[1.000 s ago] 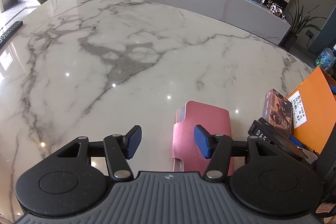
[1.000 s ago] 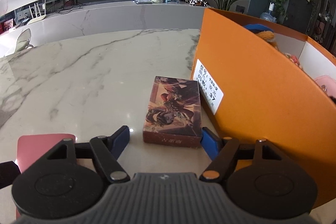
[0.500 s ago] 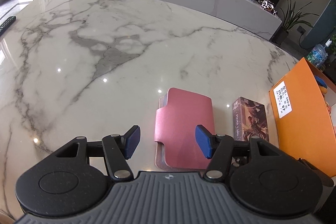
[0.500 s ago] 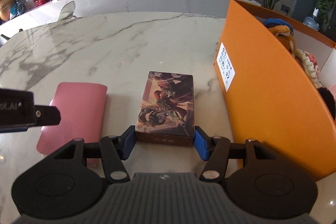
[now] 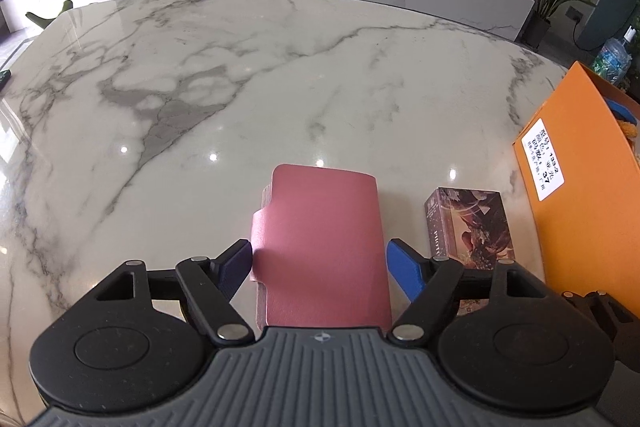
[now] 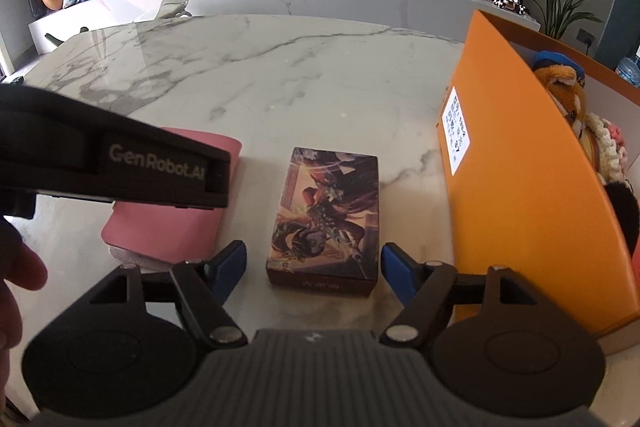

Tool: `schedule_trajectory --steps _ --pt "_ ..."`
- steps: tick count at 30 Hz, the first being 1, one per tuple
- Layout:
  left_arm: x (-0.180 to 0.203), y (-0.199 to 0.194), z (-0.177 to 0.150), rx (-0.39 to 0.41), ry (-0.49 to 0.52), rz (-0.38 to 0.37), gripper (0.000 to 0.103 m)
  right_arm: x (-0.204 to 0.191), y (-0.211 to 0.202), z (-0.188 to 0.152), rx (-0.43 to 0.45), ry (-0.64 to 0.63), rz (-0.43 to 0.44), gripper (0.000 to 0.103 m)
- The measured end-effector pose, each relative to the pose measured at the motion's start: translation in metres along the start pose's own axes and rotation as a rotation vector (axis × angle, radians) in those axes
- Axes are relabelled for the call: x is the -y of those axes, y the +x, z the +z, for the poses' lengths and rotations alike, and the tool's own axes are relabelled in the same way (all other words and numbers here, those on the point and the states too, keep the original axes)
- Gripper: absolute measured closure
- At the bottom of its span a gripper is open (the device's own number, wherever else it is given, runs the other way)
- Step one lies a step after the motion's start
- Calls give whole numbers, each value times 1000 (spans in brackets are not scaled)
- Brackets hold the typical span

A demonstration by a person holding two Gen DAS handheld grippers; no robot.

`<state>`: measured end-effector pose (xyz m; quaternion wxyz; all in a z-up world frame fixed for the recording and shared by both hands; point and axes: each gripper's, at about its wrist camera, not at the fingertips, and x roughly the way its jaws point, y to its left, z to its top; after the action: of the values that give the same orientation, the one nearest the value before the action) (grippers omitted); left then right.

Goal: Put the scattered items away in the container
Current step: 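Close the left tool on the pink wallet while the right tool grips the card box, then lift and carry the wallet and card box over the shoebox with both tools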

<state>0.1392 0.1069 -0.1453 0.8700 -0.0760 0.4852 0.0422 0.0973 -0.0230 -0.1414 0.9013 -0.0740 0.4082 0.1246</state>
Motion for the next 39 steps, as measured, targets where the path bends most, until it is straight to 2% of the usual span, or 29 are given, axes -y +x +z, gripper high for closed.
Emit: schedule_trajectory --steps 4,11,13,19,21,22,28,39 --pt "10 6 3 -2 35 26 13 2 7 -2 -16 10 17 25" --pt "33 18 -3 10 175 124 7 4 11 1 3 7 34 23" --pt "35 19 -7 30 206 129 6 4 12 1 10 -3 36 22" --pt "20 18 -8 23 126 83 7 4 12 0 30 -19 45 23" --pt "19 17 -9 27 125 93 8 5 10 -1 41 -23 41 38" --pt "18 16 -10 29 114 92 8 6 9 -1 46 -18 44 39" --pt "7 3 -13 35 66 90 9 10 5 -1 32 6 55 40" --pt "3 -55 -14 140 42 92 9 4 -32 2 104 1 76 42"
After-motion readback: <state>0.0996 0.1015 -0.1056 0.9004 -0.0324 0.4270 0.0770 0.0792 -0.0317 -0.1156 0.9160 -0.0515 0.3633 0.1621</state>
